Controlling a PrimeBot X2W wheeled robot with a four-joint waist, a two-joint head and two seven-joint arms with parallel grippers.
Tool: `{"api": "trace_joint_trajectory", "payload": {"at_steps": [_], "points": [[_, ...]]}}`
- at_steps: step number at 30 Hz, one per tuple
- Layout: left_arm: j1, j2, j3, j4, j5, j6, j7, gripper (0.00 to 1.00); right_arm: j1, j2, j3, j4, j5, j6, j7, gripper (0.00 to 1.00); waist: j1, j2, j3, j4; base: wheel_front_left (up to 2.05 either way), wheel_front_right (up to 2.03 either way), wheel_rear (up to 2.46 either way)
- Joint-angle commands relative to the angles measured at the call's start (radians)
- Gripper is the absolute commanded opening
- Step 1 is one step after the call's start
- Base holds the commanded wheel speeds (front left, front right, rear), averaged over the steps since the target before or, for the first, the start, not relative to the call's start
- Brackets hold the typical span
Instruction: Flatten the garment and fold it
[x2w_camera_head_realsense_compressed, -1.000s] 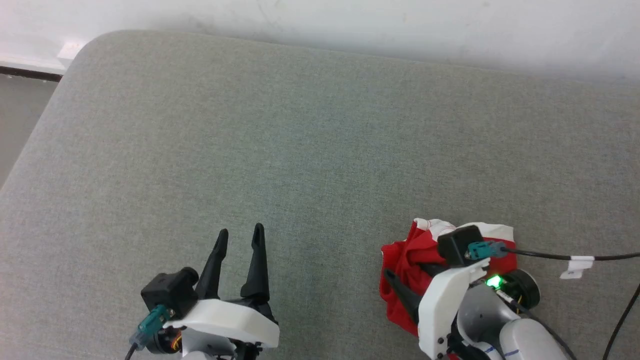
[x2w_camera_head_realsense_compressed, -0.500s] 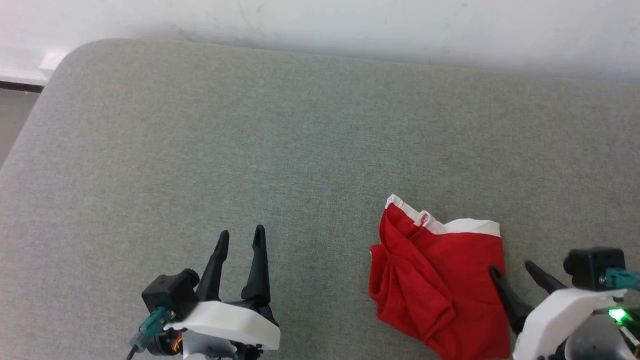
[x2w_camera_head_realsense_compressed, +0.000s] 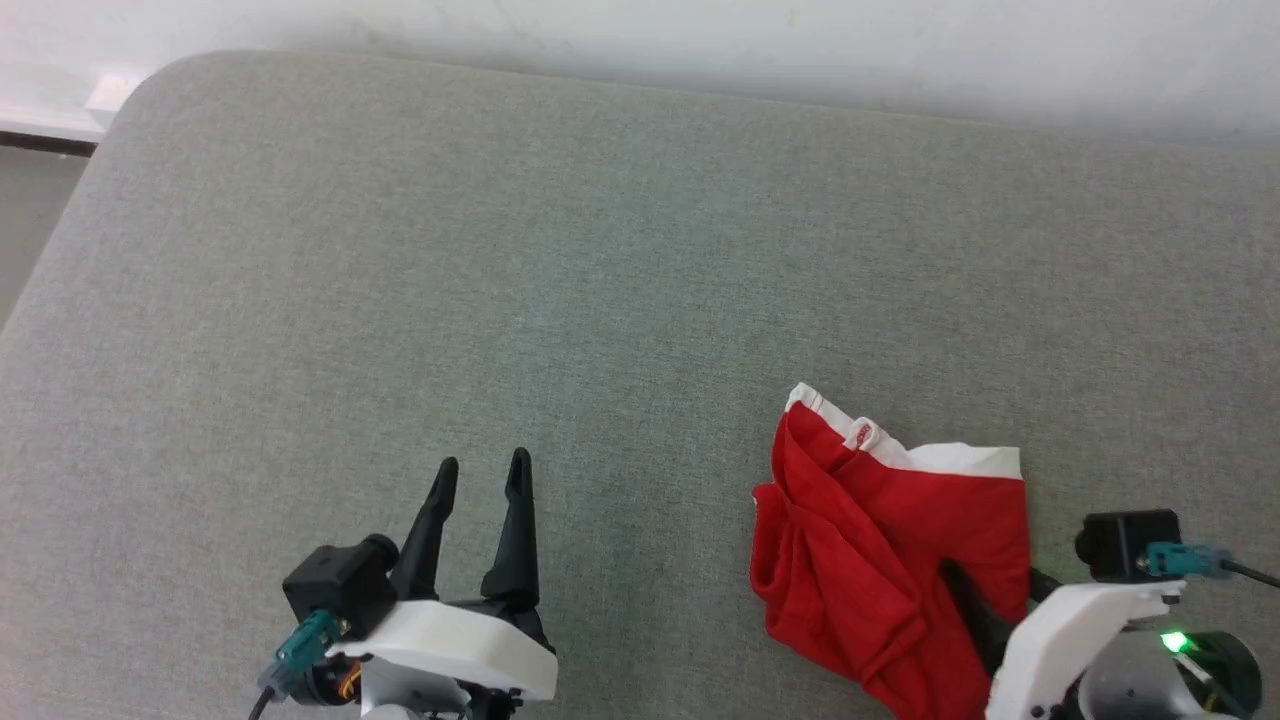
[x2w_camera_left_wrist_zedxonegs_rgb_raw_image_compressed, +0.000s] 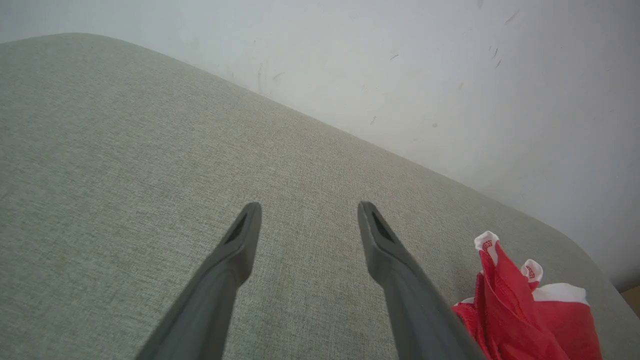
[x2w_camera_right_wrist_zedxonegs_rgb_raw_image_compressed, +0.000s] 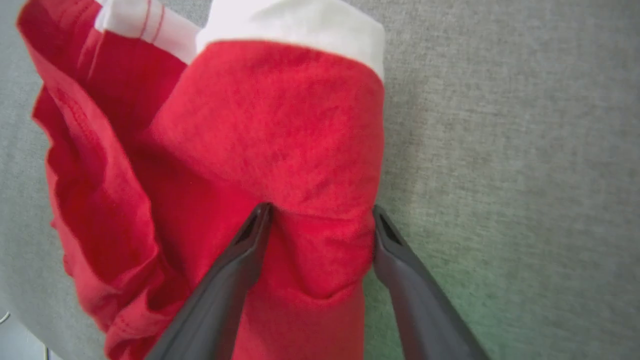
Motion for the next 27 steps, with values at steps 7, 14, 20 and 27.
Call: {"api": "trace_joint_trajectory", "payload": {"at_steps": [7, 14, 20, 27], "points": [[-0.021, 0.012, -0.004, -0.024, 0.031, -0.004, -0.002, 1.0, -0.093, 0.002, 0.036, 0.146, 0.026, -0.001, -0.051, 0.0, 0.0, 0.0, 0.002, 0.004, 0.0, 0.0, 0.0], [-0.015, 0.022, 0.017, -0.044, 0.068, -0.012, -0.012, 1.0, -0.147, 0.002, 0.007, 0.165, 0.005, -0.001, -0.107, 0.0, 0.0, 0.0, -0.012, -0.035, 0.0, 0.0, 0.0], [-0.021, 0.038, 0.026, -0.053, 0.104, -0.013, -0.014, 1.0, -0.203, -0.017, -0.033, 0.143, -0.059, -0.001, -0.086, 0.0, 0.0, 0.0, -0.011, -0.097, 0.0, 0.0, 0.0], [-0.048, 0.075, 0.029, -0.057, 0.14, -0.002, 0.002, 1.0, -0.281, -0.115, -0.031, 0.139, -0.068, -0.001, -0.037, 0.0, 0.0, 0.0, 0.016, -0.166, 0.0, 0.0, 0.0]]}}
